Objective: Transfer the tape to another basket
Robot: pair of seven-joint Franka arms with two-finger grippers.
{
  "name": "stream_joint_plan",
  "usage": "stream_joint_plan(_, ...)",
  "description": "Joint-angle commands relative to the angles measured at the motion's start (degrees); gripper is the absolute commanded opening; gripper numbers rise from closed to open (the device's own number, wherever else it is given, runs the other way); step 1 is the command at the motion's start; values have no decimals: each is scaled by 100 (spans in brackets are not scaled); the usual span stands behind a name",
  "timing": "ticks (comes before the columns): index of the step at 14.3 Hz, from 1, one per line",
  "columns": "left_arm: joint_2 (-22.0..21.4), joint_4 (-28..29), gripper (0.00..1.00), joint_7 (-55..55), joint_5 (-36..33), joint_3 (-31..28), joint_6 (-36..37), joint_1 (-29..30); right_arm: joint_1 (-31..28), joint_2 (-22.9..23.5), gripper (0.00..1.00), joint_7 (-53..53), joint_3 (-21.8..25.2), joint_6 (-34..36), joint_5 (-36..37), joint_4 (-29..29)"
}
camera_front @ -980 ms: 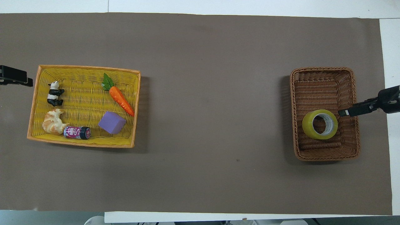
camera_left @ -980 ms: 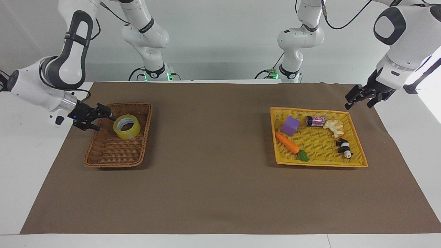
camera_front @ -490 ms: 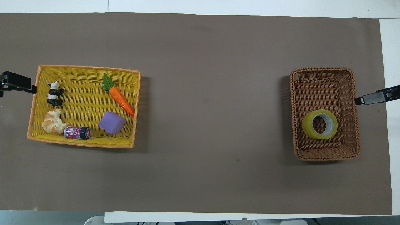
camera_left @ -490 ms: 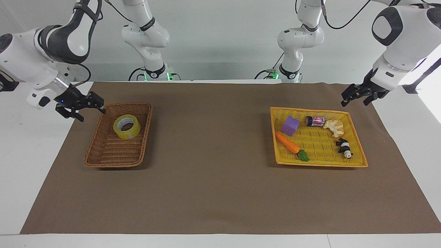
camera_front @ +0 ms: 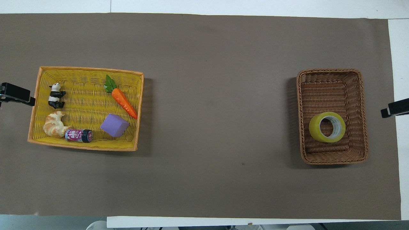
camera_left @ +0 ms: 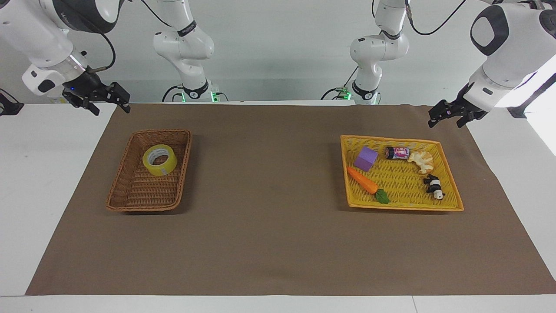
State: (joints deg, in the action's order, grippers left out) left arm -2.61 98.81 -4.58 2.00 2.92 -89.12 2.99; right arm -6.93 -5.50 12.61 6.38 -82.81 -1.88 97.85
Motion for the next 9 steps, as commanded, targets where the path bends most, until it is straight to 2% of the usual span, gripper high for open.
stream_joint_plan(1, -108, 60, 100, -43, -148, 60, 53, 62, -19, 32, 100, -153, -14, 161, 161, -153)
stream_joint_plan(3, -91, 51, 100, 185, -148, 60, -43, 79, 68, 110, 100, -275, -58, 46, 188, -161)
stream_joint_plan(5, -91, 94, 100, 194, -148, 60, -289, 71, 306, 260, 100, -610, -58, 134, 555, -310)
stream_joint_plan(9, -100, 103, 100, 194, -148, 16, -264, 97, 263, 374, 100, -646, -111, 90, 601, -617)
